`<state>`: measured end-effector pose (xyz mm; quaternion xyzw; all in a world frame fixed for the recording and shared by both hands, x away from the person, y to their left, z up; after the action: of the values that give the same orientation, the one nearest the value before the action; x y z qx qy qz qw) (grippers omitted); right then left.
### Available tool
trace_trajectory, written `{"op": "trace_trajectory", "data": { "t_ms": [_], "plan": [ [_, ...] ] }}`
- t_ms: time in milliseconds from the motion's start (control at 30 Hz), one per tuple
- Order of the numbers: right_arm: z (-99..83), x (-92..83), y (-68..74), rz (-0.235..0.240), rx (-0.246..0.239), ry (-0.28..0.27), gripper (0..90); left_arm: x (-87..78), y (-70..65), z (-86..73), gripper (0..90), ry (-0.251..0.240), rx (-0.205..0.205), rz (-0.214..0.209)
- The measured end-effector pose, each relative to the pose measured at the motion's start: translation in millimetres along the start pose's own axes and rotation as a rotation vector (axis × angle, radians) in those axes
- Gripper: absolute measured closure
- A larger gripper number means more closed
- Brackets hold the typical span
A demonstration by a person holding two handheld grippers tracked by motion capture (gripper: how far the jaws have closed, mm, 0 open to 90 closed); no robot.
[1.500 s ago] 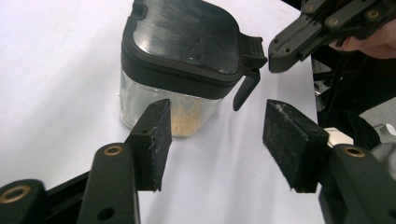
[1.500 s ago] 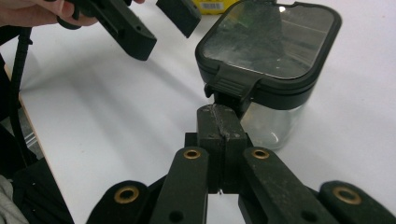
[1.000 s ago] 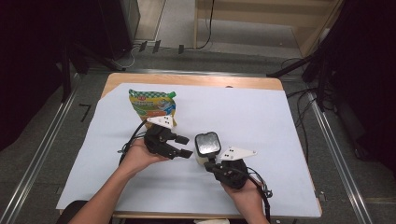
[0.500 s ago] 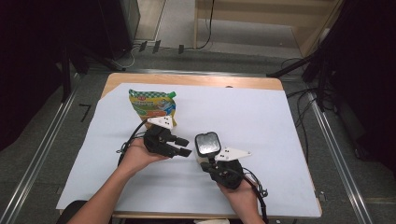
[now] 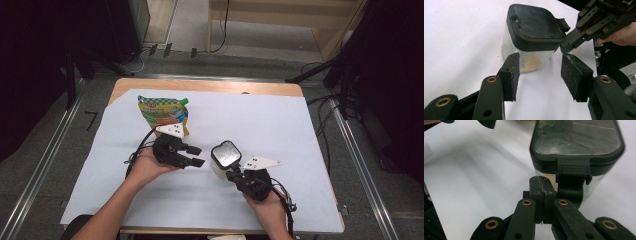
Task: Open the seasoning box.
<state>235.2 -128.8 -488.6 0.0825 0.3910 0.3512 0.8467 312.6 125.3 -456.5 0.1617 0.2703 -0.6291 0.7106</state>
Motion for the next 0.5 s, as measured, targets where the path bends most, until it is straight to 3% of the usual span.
{"op": "trace_trajectory", "data": {
  "t_ms": [500],
  "plan": [
    [1.5,-11.7,-22.3,-0.043,0.022,-0.003,90.0,5.2,-0.8,-0.3,48.7,0.018,0.007,-0.010]
  ]
}}
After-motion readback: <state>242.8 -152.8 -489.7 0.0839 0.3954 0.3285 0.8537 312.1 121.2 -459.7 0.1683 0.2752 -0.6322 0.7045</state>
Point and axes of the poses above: each handheld gripper's, and its own axes: x roughly forward along the jaws, z roughly out of its top, y roughly to its left, the point moved 2 cm from there along x, roughly forward along the jaws, and after that the axes turned 15 degrees about x, right-handed, at the moved point
